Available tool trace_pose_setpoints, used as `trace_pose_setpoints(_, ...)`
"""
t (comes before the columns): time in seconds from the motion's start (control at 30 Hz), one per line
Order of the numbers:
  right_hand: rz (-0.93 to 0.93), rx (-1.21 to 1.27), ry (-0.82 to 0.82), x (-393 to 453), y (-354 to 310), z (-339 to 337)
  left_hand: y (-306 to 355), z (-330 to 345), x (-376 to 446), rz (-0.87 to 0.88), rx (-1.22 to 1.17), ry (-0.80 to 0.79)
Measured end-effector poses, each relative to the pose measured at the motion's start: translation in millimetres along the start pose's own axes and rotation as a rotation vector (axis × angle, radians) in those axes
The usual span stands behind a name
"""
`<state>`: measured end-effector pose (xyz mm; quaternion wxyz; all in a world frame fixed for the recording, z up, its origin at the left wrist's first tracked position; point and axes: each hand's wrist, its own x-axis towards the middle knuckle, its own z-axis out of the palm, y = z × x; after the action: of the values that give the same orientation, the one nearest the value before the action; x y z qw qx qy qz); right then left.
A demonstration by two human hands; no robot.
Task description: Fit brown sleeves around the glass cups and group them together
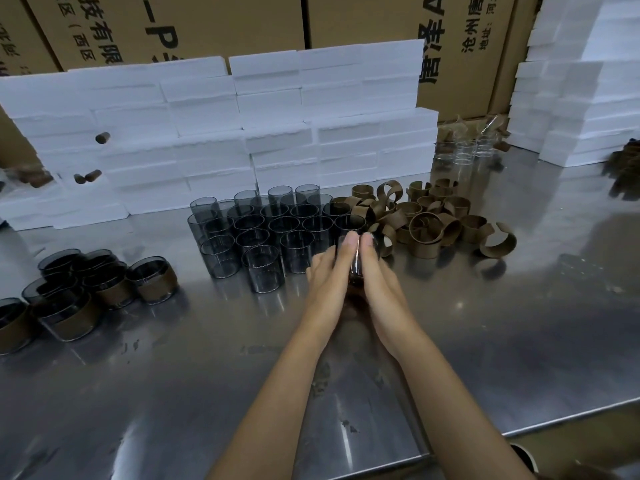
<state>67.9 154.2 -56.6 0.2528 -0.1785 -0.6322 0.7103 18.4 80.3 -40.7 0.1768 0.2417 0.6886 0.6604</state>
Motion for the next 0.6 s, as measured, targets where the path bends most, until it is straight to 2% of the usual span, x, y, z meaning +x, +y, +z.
trace_pose_setpoints(0.13,0.023,0.051,0.108,2,0,-2,-2,1,1,0.064,0.149,0.041)
trace_pose_setpoints(0.3,0.085,0.332,0.209,5,-5,-3,-5,0,4,0.149,0.105,0.162)
trace_pose_setpoints(0.5,-0.013,0.406,0.207,4,-4,-8,-2,-6,5,0.090,-0.114,0.096)
trace_pose_setpoints(0.6,0.110,0.564,0.108,2,-8,-11,1,-6,4,0.112,-0.176,0.073)
